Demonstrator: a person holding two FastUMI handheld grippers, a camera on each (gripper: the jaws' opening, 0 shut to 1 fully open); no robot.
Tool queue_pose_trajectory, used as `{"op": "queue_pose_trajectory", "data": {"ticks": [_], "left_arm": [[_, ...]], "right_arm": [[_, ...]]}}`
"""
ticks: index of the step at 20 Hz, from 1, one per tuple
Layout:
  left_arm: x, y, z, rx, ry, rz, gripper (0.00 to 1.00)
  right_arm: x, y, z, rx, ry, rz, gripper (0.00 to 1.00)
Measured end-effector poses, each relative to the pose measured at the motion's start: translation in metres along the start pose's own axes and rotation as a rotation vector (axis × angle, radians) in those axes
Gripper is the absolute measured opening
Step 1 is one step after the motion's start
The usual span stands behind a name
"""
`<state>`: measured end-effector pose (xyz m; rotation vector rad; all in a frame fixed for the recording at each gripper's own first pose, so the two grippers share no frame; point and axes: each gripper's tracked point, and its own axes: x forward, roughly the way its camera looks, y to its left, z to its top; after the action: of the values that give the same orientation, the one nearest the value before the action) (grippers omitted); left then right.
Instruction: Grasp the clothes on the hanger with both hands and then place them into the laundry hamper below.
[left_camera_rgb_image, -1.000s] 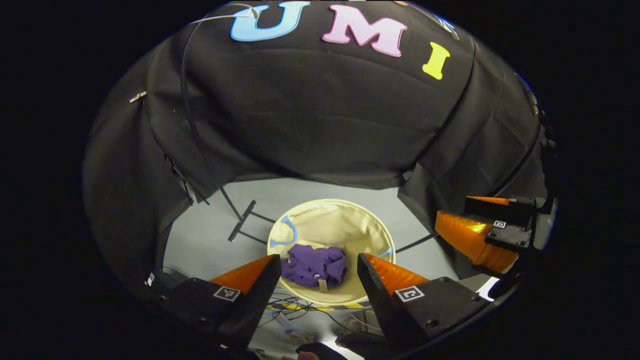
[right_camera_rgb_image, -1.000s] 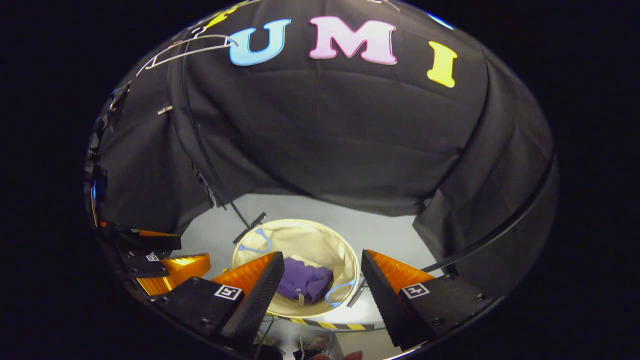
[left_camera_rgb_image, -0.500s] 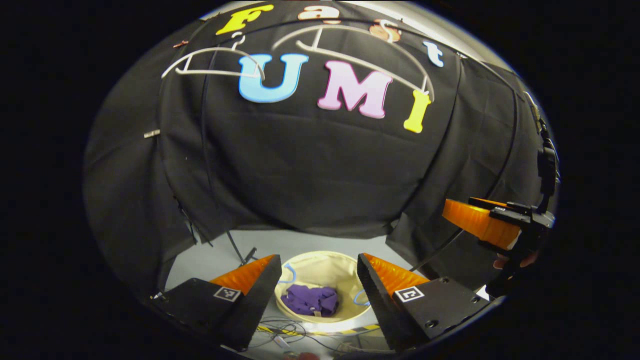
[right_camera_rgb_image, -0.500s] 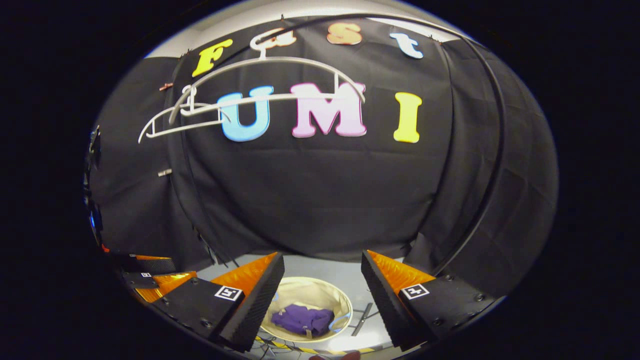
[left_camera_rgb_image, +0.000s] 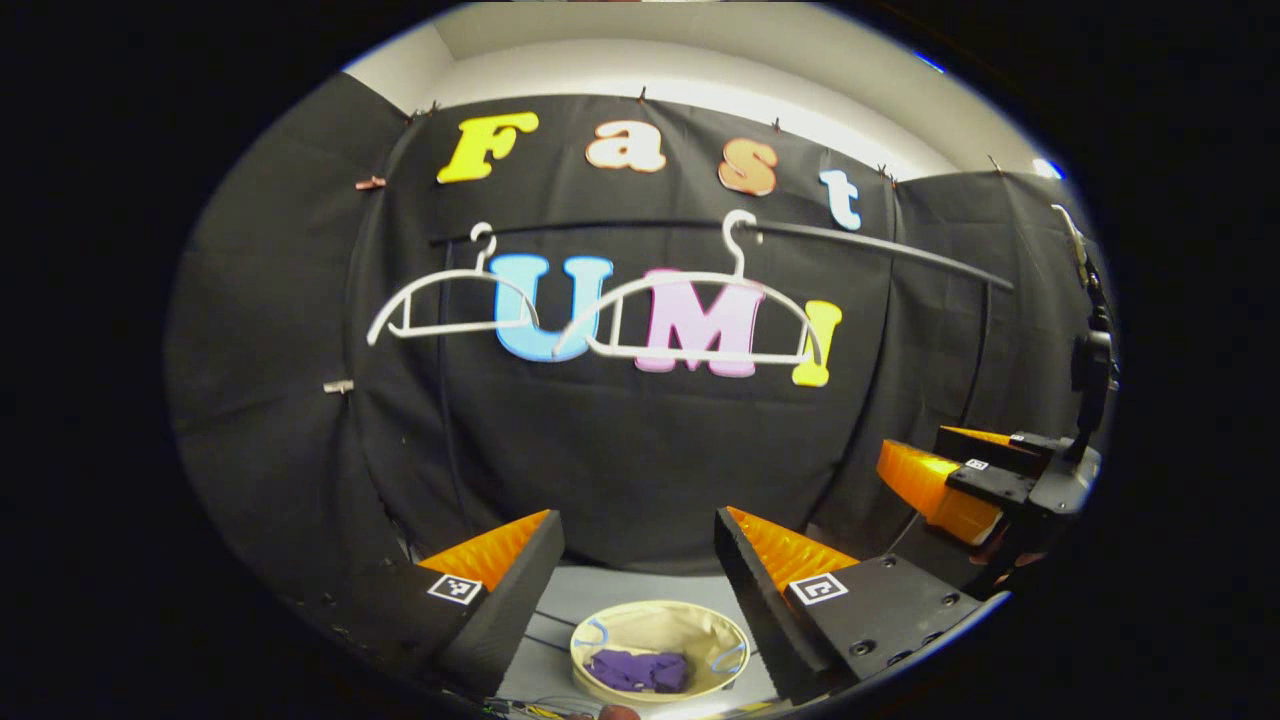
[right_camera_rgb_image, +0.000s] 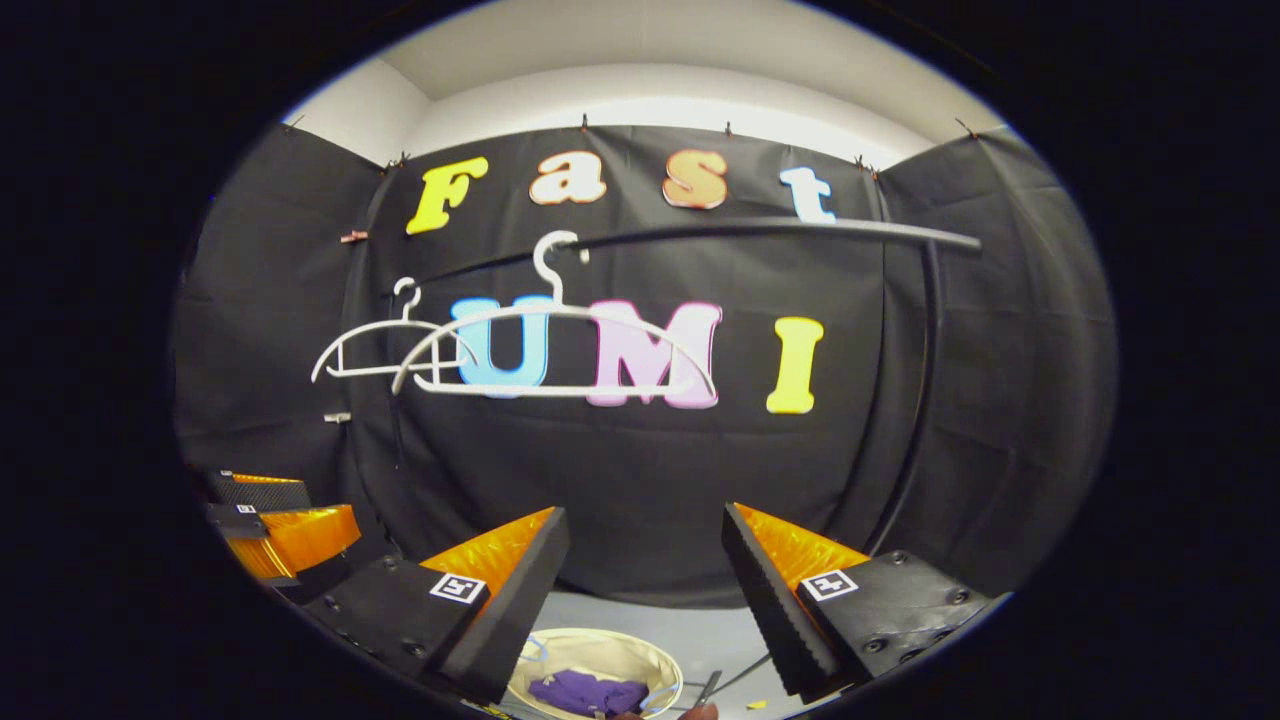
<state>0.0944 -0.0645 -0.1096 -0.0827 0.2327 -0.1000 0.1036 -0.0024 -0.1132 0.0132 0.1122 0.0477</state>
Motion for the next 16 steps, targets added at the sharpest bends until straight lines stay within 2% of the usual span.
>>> {"op": "queue_pose_trajectory", "data": {"ticks": [1, 2, 3, 4, 5, 8, 9, 10, 14, 16], "left_arm": [[-0.006, 0.002, 0.020, 0.016, -0.034, 0.013, 0.95], [-0.013, 0.003, 0.027, 0.034, -0.059, 0.027, 0.92], [-0.019, 0.004, 0.040, 0.054, -0.083, 0.044, 0.95], [-0.033, 0.004, 0.061, 0.070, -0.102, 0.058, 0.92], [-0.045, 0.003, 0.075, 0.083, -0.119, 0.069, 0.92], [-0.078, 0.013, 0.099, 0.102, -0.180, 0.093, 0.92], [-0.086, 0.015, 0.105, 0.100, -0.190, 0.098, 0.95], [-0.089, 0.015, 0.105, 0.096, -0.193, 0.098, 0.92], [-0.091, 0.012, 0.107, 0.111, -0.214, 0.103, 0.92], [-0.097, 0.009, 0.108, 0.112, -0.225, 0.092, 0.98]], "right_arm": [[-0.008, 0.001, 0.017, 0.004, -0.032, -0.004, 0.96], [-0.013, 0.002, 0.029, 0.007, -0.054, -0.007, 1.00], [-0.017, 0.003, 0.039, 0.008, -0.070, -0.006, 0.98], [-0.021, 0.005, 0.046, 0.007, -0.080, -0.009, 0.96], [-0.025, 0.006, 0.053, 0.002, -0.084, -0.012, 0.98], [-0.042, 0.008, 0.069, 0.015, -0.092, -0.013, 0.96], [-0.048, 0.012, 0.071, 0.023, -0.090, -0.004, 1.00], [-0.053, 0.016, 0.073, 0.027, -0.090, 0.009, 0.98], [-0.073, 0.018, 0.078, 0.018, -0.103, 0.016, 0.96], [-0.081, 0.022, 0.077, 0.037, -0.102, 0.024, 0.98]]}}
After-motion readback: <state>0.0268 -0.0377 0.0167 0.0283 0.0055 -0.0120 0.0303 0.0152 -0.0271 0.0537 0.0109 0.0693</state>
